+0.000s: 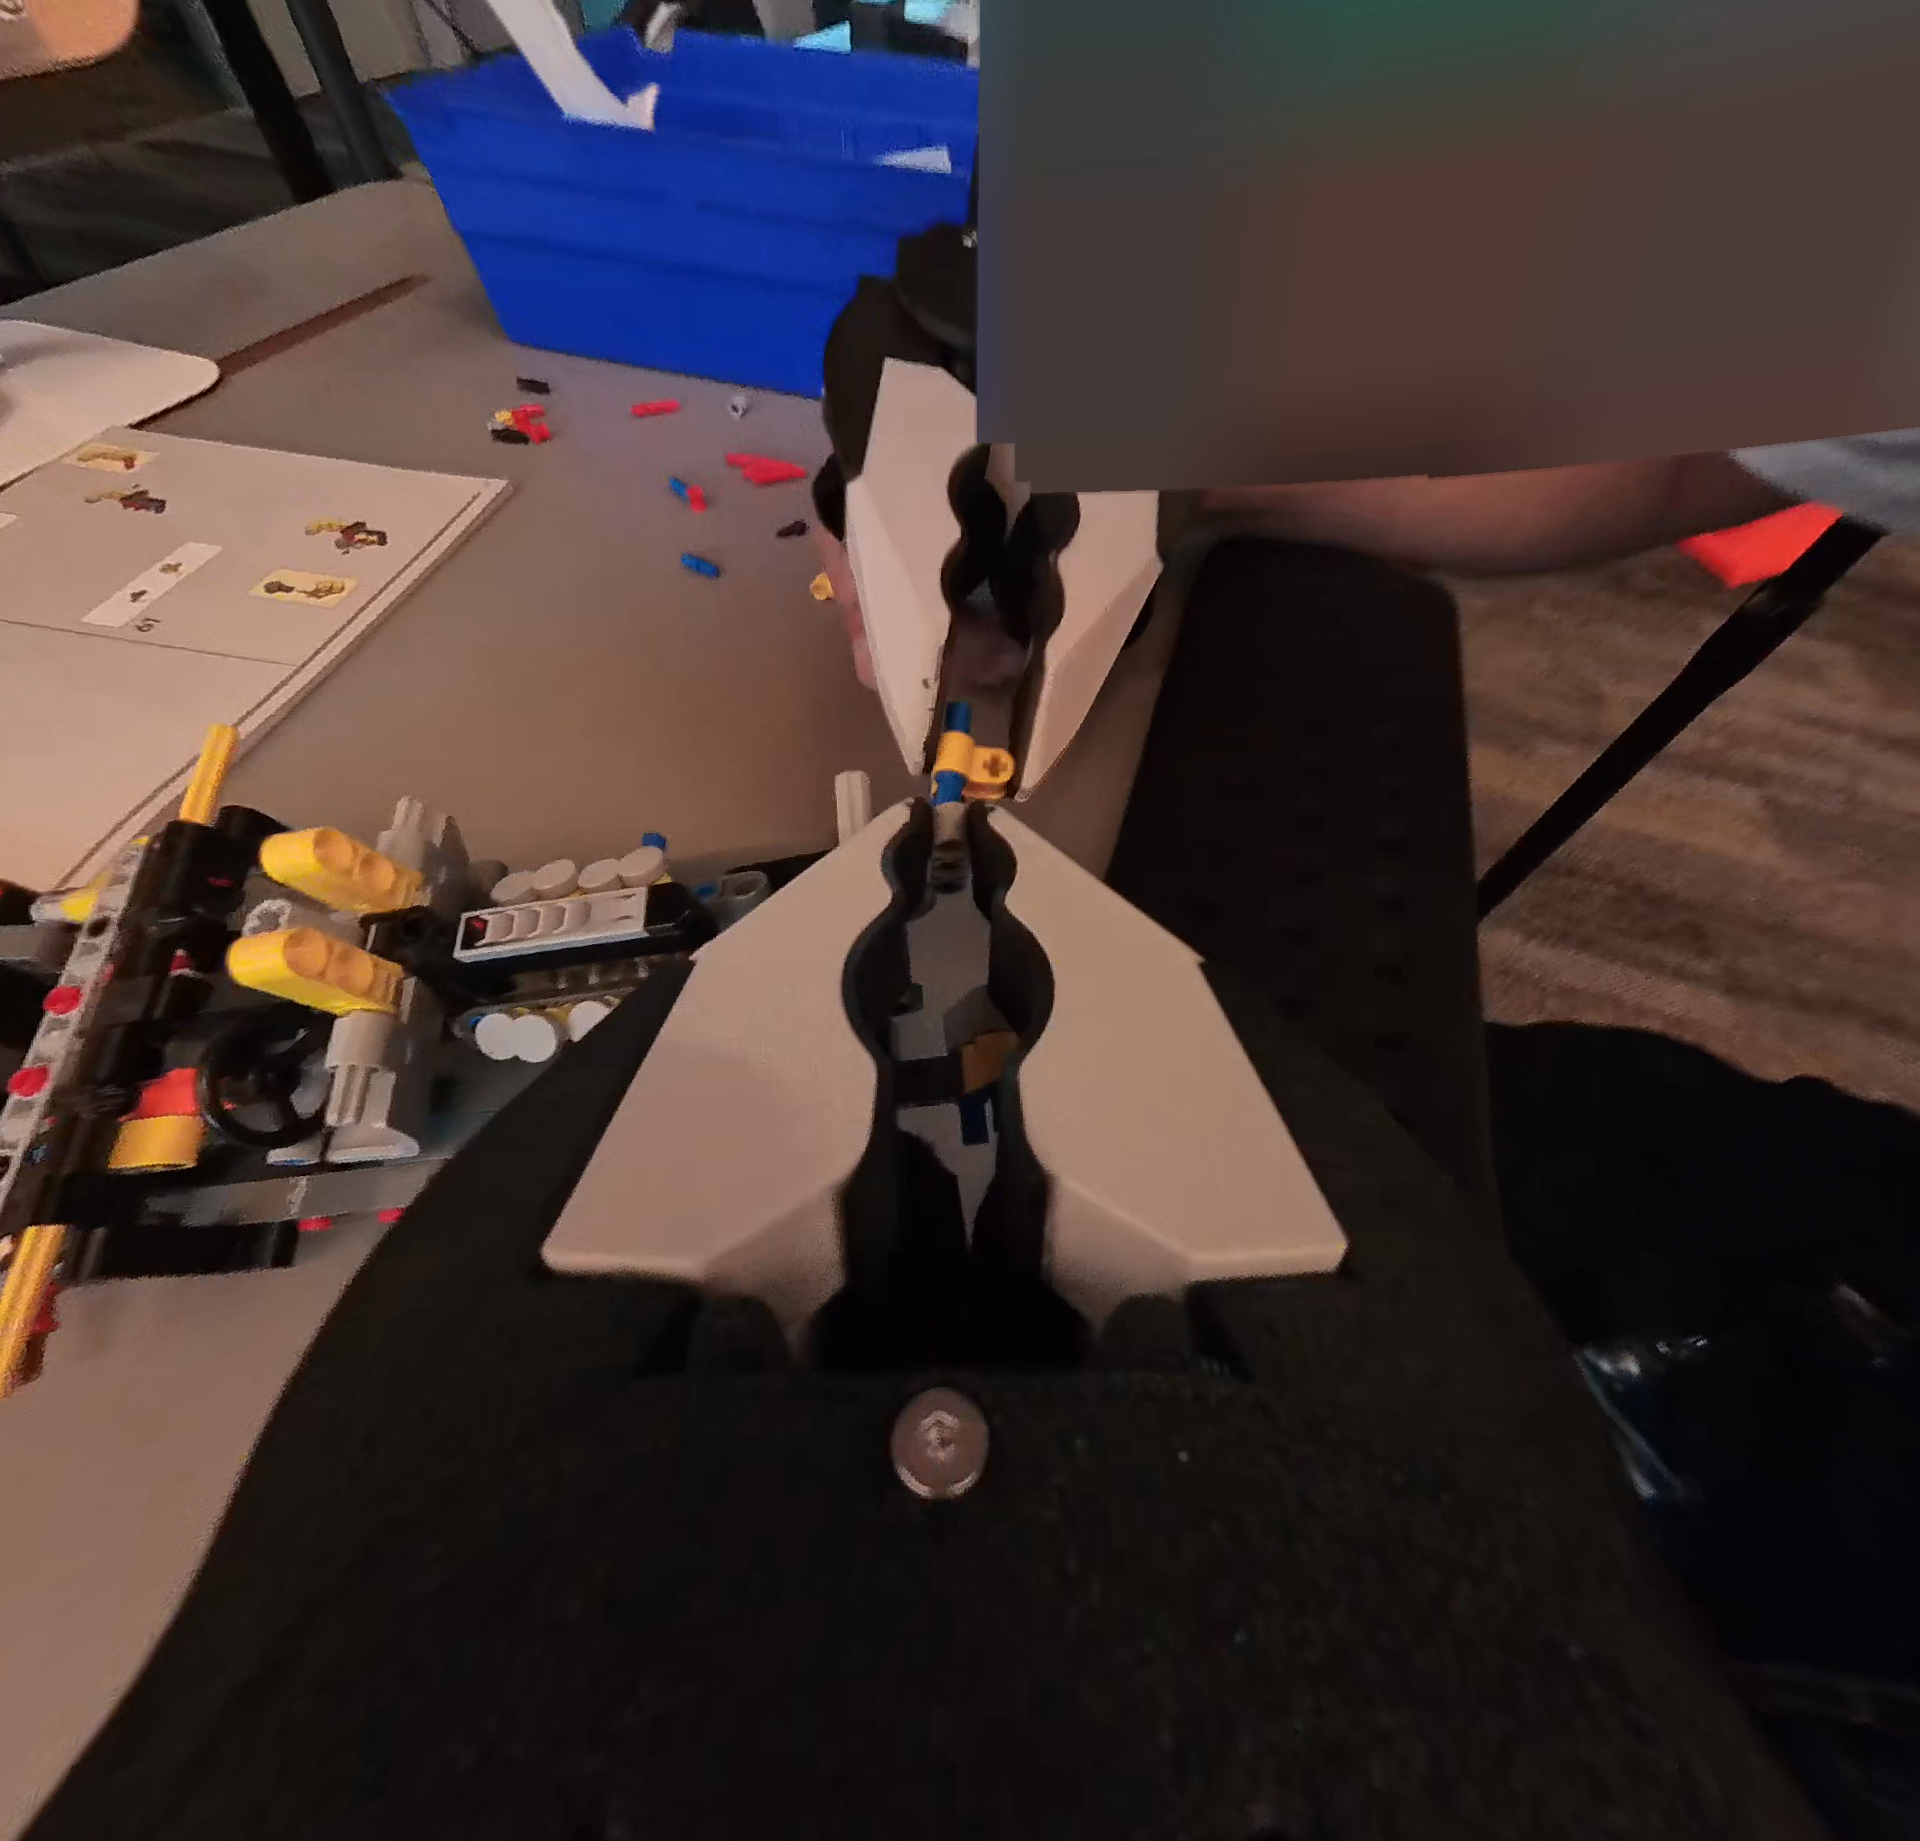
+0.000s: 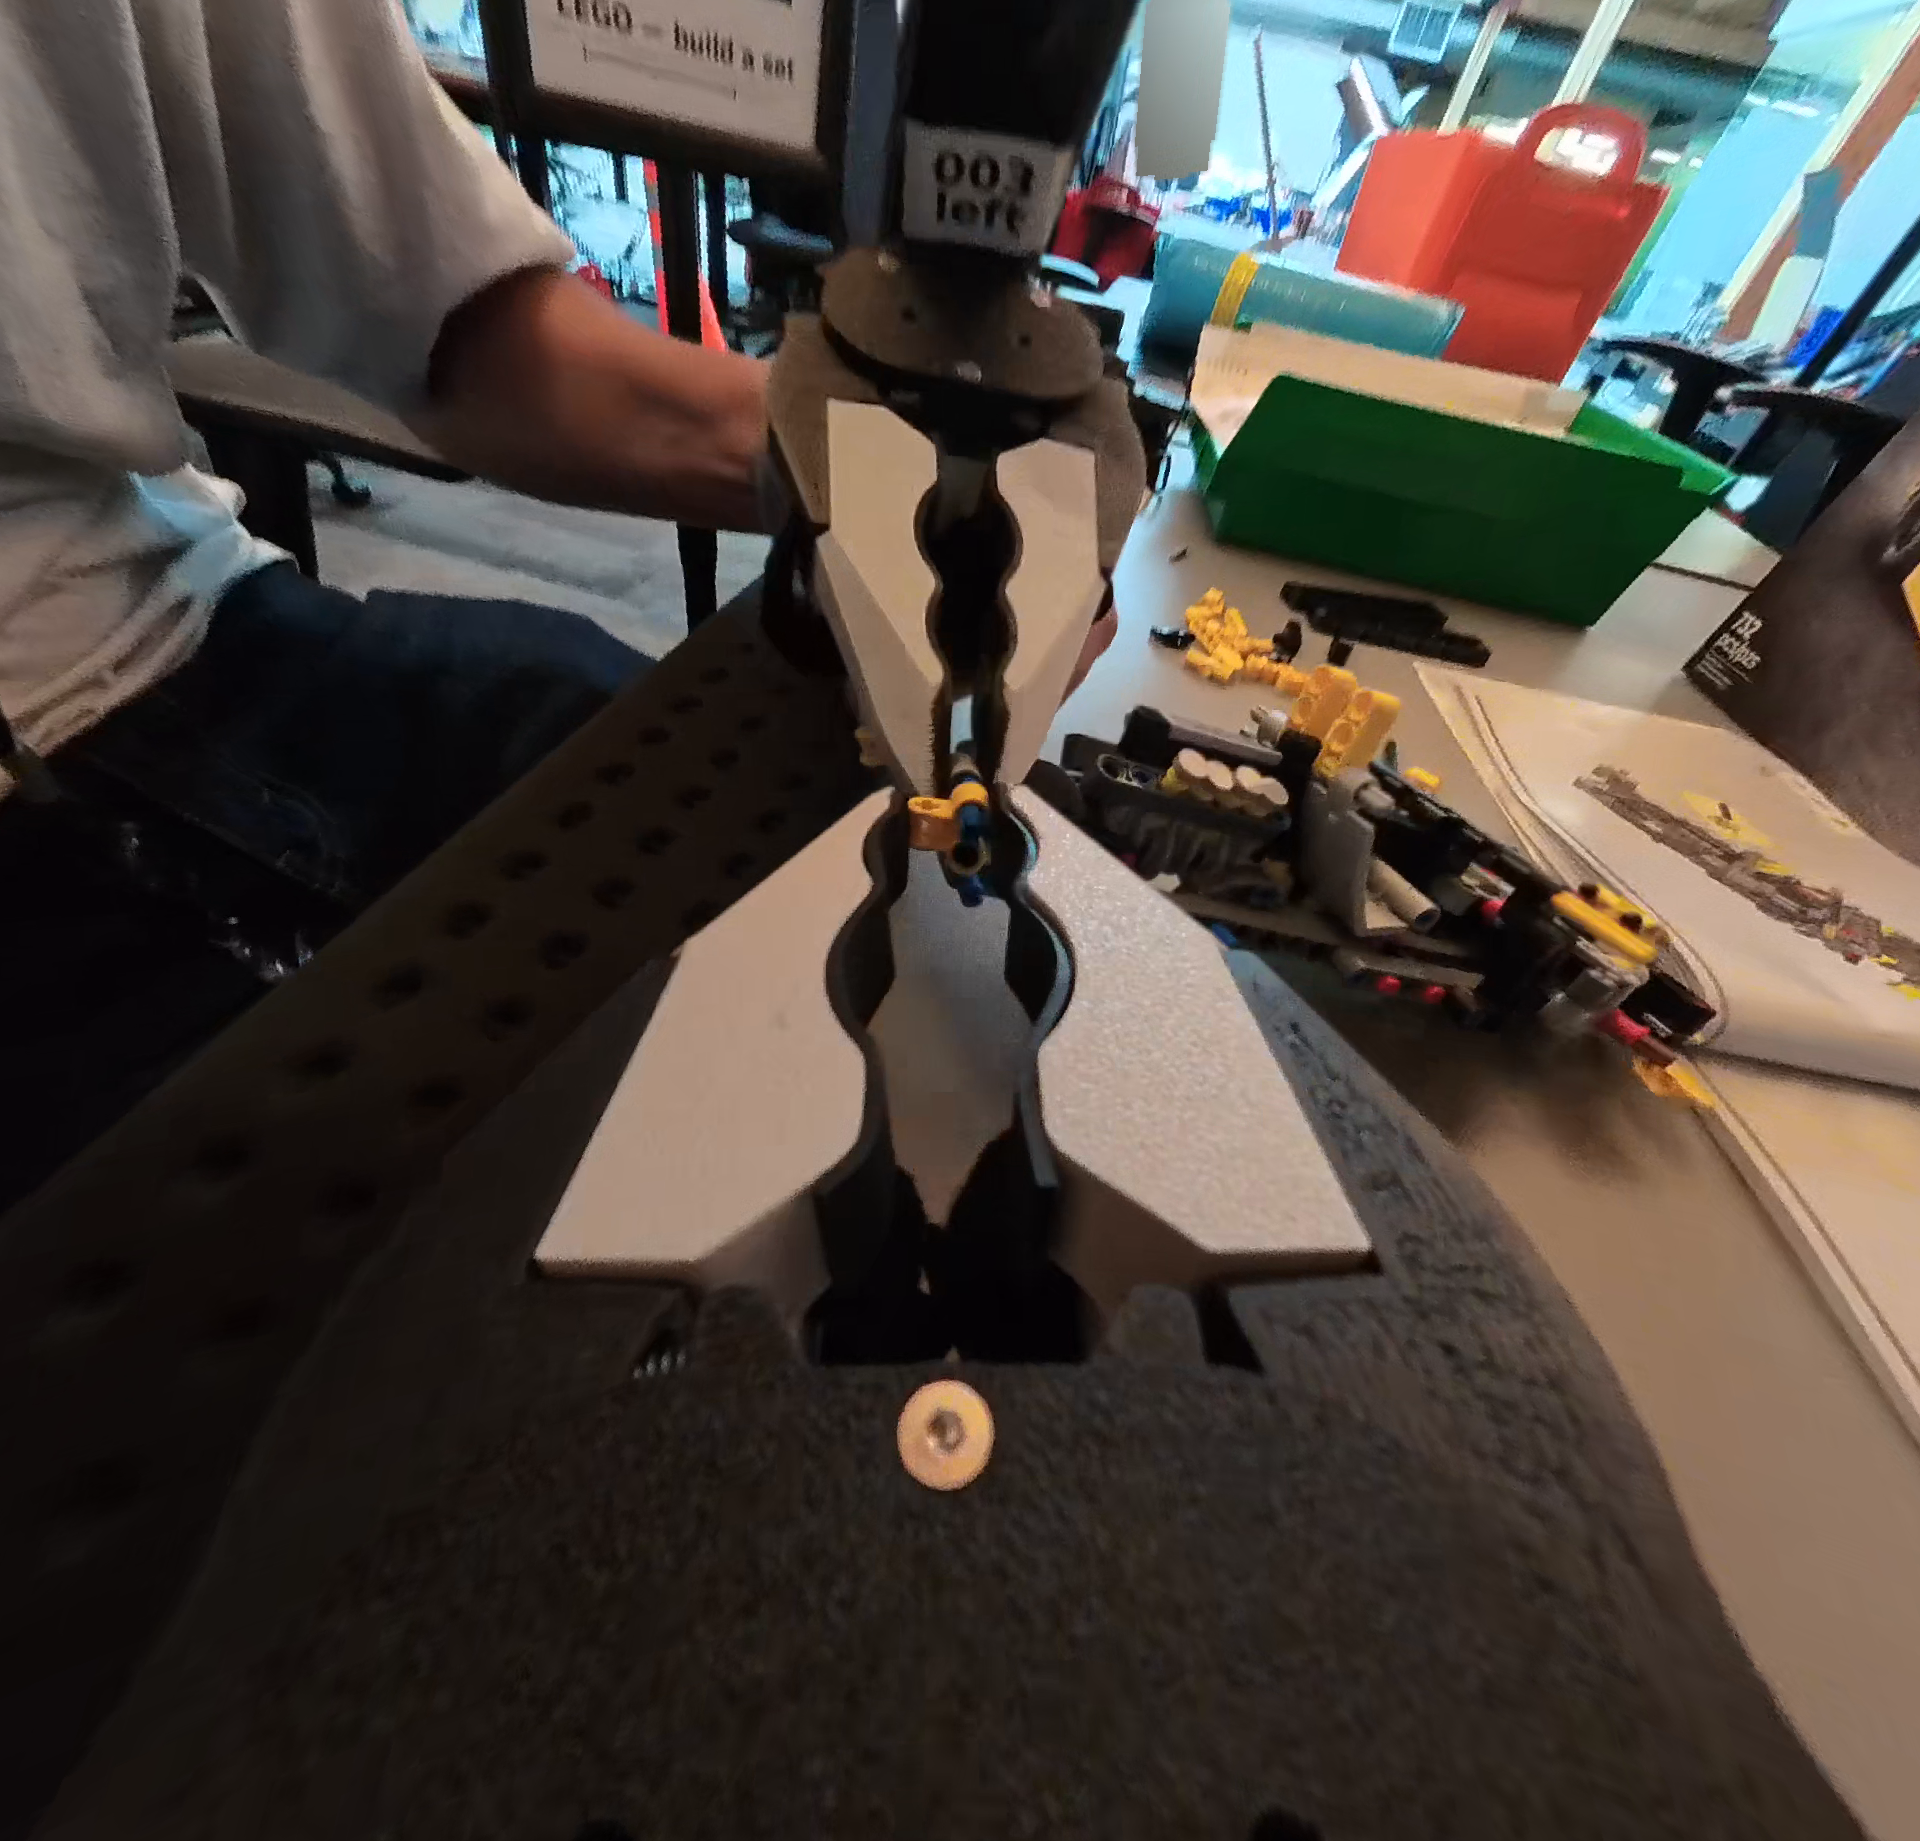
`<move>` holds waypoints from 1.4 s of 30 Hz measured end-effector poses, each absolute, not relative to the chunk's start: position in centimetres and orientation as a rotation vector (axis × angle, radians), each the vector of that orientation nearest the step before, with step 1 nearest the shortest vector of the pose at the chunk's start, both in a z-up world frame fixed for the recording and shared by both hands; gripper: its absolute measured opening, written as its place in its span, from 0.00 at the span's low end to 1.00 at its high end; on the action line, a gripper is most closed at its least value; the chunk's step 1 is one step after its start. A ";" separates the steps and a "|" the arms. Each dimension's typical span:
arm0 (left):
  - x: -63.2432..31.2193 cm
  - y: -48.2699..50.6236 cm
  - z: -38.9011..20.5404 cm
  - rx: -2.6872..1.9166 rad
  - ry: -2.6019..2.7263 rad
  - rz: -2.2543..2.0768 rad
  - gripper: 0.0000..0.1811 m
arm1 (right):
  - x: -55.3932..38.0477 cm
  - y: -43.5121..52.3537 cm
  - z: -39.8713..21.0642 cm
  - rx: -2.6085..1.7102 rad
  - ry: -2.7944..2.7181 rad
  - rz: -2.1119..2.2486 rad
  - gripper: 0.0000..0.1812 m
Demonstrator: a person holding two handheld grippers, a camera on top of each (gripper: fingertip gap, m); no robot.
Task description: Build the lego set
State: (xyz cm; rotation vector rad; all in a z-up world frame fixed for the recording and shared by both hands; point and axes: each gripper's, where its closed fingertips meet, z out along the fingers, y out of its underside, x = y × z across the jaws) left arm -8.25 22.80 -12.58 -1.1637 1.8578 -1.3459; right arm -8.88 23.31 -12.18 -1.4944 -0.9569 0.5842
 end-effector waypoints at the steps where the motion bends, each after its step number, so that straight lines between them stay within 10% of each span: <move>1: -8.3 22.8 -12.4 -1.168 1.847 -1.376 0.04 | -8.9 23.3 -12.0 -1.486 -0.945 0.599 0.08; 42: -7.8 21.7 -18.0 -1.043 2.150 -0.874 0.05 | -8.0 21.4 -14.0 -1.859 -0.777 1.152 0.09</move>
